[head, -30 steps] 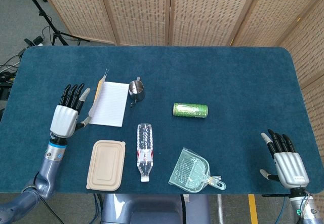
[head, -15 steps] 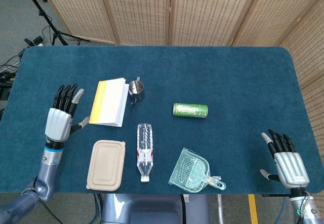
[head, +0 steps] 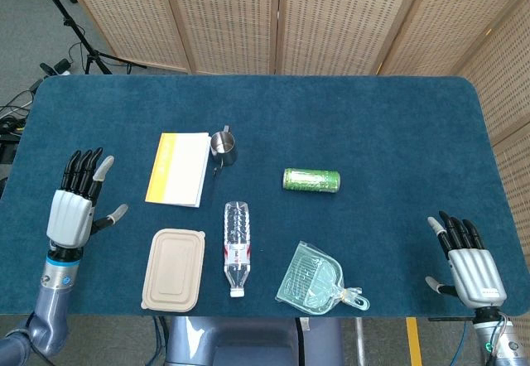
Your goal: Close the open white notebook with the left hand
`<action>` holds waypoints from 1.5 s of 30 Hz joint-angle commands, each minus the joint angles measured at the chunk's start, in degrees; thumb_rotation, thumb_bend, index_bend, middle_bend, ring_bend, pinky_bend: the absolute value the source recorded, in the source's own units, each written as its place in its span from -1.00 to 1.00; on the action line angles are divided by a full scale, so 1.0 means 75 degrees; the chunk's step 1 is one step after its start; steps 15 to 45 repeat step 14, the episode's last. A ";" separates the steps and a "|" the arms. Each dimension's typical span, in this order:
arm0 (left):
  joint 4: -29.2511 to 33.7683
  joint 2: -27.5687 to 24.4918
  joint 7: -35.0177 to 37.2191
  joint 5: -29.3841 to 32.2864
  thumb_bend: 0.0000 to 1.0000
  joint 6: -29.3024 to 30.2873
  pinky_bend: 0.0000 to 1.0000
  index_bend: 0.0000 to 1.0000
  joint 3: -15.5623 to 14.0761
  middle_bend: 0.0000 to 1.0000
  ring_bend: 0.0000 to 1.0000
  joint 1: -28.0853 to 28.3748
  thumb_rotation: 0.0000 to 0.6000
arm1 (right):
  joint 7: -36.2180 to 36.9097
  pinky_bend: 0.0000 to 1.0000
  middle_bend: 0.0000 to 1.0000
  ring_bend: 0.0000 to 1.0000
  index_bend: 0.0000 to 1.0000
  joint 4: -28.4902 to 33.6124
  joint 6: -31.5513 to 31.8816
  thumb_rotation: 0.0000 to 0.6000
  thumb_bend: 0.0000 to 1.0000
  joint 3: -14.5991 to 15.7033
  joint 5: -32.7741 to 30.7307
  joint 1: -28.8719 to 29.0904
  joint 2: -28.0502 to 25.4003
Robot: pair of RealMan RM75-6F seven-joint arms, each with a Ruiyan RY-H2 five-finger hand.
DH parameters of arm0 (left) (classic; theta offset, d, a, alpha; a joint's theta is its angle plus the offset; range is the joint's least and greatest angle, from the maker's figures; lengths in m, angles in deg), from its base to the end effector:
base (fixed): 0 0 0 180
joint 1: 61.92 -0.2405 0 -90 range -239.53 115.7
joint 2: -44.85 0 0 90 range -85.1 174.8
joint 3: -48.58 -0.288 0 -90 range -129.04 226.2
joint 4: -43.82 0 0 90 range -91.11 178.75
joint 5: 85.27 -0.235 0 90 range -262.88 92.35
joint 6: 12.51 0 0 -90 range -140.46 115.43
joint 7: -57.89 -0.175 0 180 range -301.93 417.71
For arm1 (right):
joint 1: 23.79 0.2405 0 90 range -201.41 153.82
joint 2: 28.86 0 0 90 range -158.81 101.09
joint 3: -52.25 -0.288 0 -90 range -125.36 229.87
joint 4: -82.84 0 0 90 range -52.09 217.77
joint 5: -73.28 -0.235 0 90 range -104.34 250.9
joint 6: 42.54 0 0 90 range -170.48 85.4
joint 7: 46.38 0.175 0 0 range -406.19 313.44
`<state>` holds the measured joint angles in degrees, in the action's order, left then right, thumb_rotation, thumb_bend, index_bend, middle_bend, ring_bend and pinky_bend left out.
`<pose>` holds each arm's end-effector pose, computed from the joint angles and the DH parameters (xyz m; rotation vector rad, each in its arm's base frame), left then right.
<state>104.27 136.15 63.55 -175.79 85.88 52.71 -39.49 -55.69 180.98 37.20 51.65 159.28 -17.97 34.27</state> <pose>-0.2859 0.3191 0.0616 -1.4237 -0.5183 -1.3469 -0.3334 -0.2094 0.1241 1.5128 -0.9245 0.7820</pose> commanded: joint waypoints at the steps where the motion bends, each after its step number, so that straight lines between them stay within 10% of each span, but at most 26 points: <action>1: 0.2020 -0.1317 -0.1277 0.0429 -1.00 -0.0889 -1.00 -1.00 -0.0664 -1.00 -1.00 -0.0617 1.00 | -0.0008 -1.00 -1.00 -1.00 -1.00 0.0001 0.0009 1.00 -1.00 -0.0006 -0.0008 -0.0004 -0.0002; 11: 0.4082 -0.2512 -0.2200 0.0944 -1.00 -0.1464 -1.00 -1.00 -0.1142 -1.00 -1.00 -0.1178 1.00 | -0.0026 -1.00 -1.00 -1.00 -1.00 0.0029 0.0006 1.00 -1.00 -0.0043 -0.0100 -0.0011 -0.0011; 45: 0.4194 -0.2542 -0.2178 0.0990 -1.00 -0.1567 -1.00 -1.00 -0.1099 -1.00 -1.00 -0.1199 1.00 | -0.0056 -1.00 -1.00 -1.00 -1.00 0.0029 -0.0003 1.00 -1.00 -0.0042 -0.0105 -0.0007 -0.0010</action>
